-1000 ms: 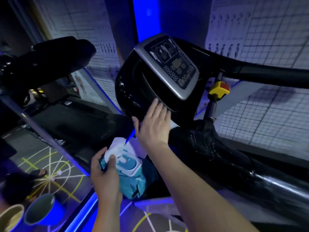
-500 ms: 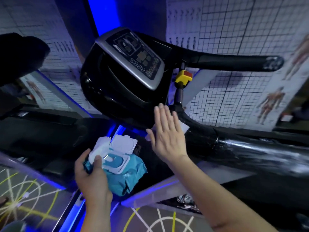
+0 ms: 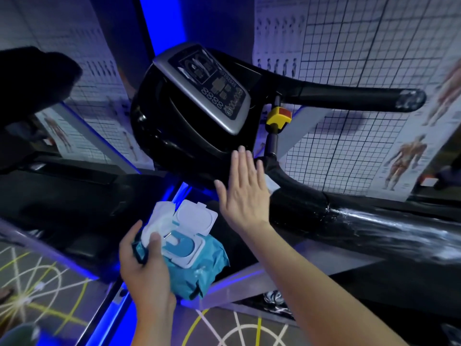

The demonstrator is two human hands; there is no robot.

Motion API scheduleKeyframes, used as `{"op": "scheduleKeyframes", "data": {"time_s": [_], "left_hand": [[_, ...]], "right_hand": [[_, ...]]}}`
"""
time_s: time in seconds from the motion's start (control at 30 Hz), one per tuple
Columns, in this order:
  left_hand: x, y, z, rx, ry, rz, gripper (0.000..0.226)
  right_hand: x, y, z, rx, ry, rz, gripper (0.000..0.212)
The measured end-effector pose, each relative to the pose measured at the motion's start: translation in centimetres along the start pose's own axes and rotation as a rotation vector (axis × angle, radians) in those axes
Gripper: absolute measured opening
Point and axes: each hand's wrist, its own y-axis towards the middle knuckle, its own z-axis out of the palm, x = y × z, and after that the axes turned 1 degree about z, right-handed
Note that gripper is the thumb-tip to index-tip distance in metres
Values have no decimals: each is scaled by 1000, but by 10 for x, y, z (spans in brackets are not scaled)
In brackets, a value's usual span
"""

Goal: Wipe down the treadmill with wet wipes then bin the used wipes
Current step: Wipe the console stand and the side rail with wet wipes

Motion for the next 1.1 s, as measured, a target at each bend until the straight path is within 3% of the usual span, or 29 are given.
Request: {"op": "scheduleKeyframes", "data": {"time_s": [0.27, 0.43, 0.63, 0.77, 1.1], "left_hand": [[-13, 1, 21, -32, 11, 126, 37], [-8, -4, 34, -43, -27, 128, 38], [-3, -5, 29, -12, -13, 137, 39], [-2, -2, 24, -21, 5, 128, 38], [-12, 6, -2, -6, 58, 164, 38]], "right_hand": [[-40, -16, 5, -109, -70, -149, 66], [-93, -62, 7, -238, -144, -103, 67], [-145, -103, 16, -294, -172, 87, 74], [-128, -97, 24, -279, -140, 120, 77], [6, -35, 60, -168, -157, -323, 68]]}}
